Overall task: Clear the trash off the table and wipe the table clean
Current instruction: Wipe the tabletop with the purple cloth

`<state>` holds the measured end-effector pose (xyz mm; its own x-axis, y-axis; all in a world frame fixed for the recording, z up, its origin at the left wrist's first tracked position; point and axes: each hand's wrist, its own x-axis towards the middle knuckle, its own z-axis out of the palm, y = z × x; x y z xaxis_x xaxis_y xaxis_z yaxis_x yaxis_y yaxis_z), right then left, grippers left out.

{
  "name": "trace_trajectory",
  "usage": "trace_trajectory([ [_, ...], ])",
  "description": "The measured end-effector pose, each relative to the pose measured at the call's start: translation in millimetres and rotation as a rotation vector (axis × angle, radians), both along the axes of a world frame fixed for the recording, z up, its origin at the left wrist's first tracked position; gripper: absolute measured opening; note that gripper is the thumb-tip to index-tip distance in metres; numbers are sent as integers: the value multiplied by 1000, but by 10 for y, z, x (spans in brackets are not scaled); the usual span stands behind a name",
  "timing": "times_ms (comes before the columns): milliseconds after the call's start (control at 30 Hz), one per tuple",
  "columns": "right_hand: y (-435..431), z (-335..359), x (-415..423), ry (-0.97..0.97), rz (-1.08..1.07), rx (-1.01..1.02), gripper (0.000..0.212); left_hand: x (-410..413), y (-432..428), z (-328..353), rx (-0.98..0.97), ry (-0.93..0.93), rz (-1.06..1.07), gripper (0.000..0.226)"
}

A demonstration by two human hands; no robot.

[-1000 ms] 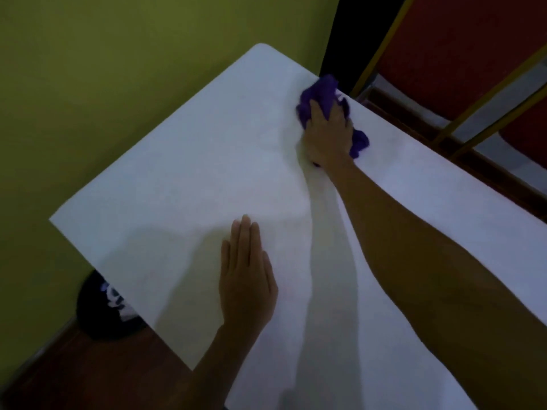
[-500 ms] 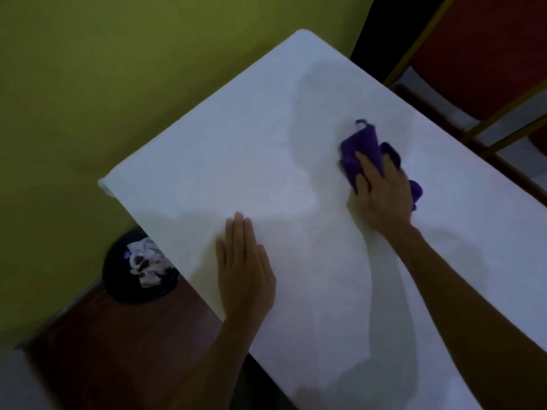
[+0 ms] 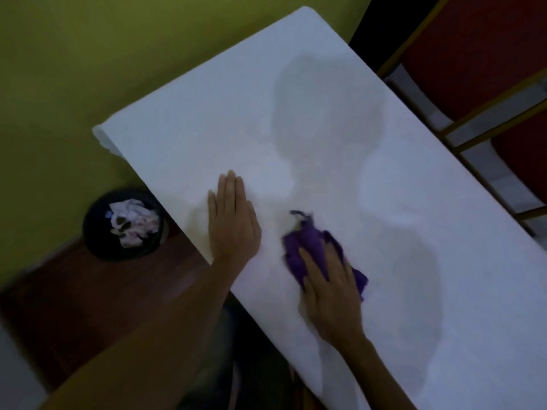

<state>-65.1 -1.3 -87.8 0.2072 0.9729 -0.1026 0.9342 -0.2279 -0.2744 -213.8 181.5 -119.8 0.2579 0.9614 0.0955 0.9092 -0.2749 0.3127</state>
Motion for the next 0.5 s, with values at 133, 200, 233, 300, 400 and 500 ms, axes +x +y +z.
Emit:
trace_trajectory([
  [133,138,-54,427,-14,-488,66,55,-14,7,-25,1,14,9,52],
  [200,521,-83,271,-26,-606,109,53,-34,18,-40,5,7,1,52],
  [233,687,-107,142,-35,-570,137,53,-38,20,-43,10,7,-4,52],
  [300,845,-120,-177,-11,-427,177,52,-35,22,-56,27,-6,-11,51],
  [400,499,9,-655,50,-255,91,55,-64,6,-98,77,-38,-22,49],
  [500,-247,47,-496,18,-301,-7,56,-78,7,-116,74,-47,-42,49],
])
